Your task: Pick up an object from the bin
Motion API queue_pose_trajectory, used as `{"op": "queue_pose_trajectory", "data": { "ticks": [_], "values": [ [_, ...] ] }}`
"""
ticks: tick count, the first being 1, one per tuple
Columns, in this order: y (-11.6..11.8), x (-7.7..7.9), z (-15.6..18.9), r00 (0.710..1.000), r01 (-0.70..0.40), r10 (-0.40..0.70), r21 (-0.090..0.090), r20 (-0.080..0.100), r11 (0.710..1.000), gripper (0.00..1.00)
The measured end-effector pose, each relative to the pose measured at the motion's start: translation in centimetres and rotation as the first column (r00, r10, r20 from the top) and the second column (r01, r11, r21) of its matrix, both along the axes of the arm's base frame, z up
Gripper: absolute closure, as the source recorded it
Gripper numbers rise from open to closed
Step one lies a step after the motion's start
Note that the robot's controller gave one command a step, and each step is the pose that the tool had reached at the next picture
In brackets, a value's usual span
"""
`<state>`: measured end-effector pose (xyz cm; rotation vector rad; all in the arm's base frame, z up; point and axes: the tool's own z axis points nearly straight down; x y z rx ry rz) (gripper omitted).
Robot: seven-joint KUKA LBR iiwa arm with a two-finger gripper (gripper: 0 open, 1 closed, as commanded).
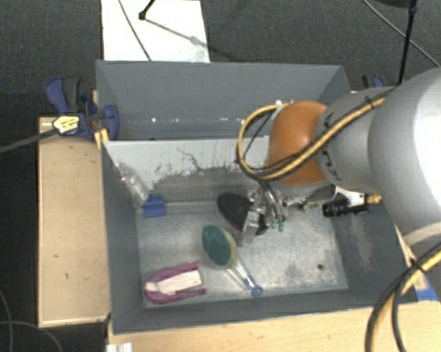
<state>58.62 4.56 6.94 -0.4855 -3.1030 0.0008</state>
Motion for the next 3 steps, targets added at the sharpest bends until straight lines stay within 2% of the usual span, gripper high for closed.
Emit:
{"op": "queue_pose_trajectory", "data": {
  "ticks": [1, 2, 3],
  "values": [
    [0.0, 0.1, 2.3, 1.000, -0.005, 0.005, 0.000, 0.005, 1.000, 1.00],
    [0.0, 0.2, 6.3, 1.000, -0.009, 0.009, 0.001, 0.006, 1.000, 1.00],
    [-0.1, 0.3, 7.0, 1.000, -0.013, 0.013, 0.000, 0.005, 1.000, 1.00]
  ]
}}
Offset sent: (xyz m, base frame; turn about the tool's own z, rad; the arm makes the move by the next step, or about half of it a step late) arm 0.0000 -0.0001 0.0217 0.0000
